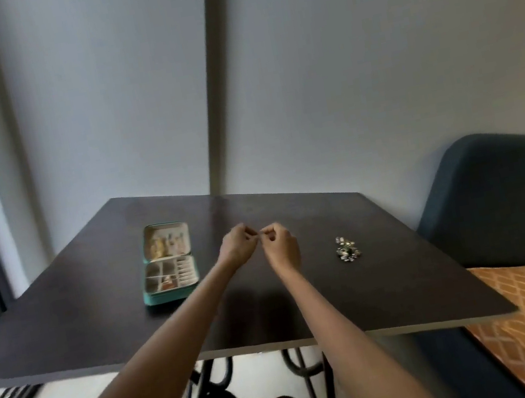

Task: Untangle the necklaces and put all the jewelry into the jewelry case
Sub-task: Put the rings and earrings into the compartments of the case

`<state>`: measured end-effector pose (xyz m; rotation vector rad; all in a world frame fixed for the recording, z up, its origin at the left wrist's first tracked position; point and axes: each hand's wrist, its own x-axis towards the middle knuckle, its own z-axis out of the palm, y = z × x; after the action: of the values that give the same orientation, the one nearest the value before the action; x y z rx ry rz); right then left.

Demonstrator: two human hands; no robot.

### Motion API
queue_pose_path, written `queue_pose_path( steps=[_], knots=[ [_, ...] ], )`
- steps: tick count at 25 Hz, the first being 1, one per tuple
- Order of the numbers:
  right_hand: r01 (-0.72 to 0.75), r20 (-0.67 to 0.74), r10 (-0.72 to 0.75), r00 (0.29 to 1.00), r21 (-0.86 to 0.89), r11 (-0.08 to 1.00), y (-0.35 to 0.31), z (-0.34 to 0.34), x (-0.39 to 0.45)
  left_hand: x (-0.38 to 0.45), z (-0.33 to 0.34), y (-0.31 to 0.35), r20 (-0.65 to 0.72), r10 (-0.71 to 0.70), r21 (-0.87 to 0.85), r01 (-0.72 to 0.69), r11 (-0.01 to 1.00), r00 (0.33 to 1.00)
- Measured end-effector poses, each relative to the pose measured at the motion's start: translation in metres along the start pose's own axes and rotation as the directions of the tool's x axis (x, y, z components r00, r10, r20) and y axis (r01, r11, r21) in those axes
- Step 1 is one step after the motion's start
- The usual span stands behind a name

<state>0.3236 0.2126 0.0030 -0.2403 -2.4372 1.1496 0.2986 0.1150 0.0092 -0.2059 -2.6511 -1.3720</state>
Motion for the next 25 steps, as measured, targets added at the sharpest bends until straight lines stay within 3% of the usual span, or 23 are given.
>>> queue_pose_path(
  steps=[4,9,16,20,25],
  knots=[
    [-0.144,-0.209,0.126,0.97,-0.077,0.987,0.078,-0.059,0.024,-0.007,0.093,0.034,0.124,0.077,-0.165,-0.056,0.985,0.989],
    [-0.322,-0.215,0.288,0.933,-0.142,0.936,0.139,-0.107,0.044,0.006,0.159,0.051,0.218,0.119,-0.157,-0.086,0.984,0.969],
    [-0.165,-0.074,0.151,0.986,-0.266,0.95,0.164,-0.1,0.064,0.037,0.189,0.051,0.235,0.239,0.12,-0.272,0.955,0.942],
    [-0.181,-0.07,0.171,0.983,-0.171,0.968,0.168,-0.097,0.067,0.045,0.19,0.045,0.154,0.237,0.066,-0.25,0.966,0.959],
    [-0.179,-0.127,0.165,0.978,-0.116,0.977,0.165,-0.098,0.06,0.044,0.184,0.042,0.176,0.284,0.038,-0.294,0.955,0.943]
  ],
)
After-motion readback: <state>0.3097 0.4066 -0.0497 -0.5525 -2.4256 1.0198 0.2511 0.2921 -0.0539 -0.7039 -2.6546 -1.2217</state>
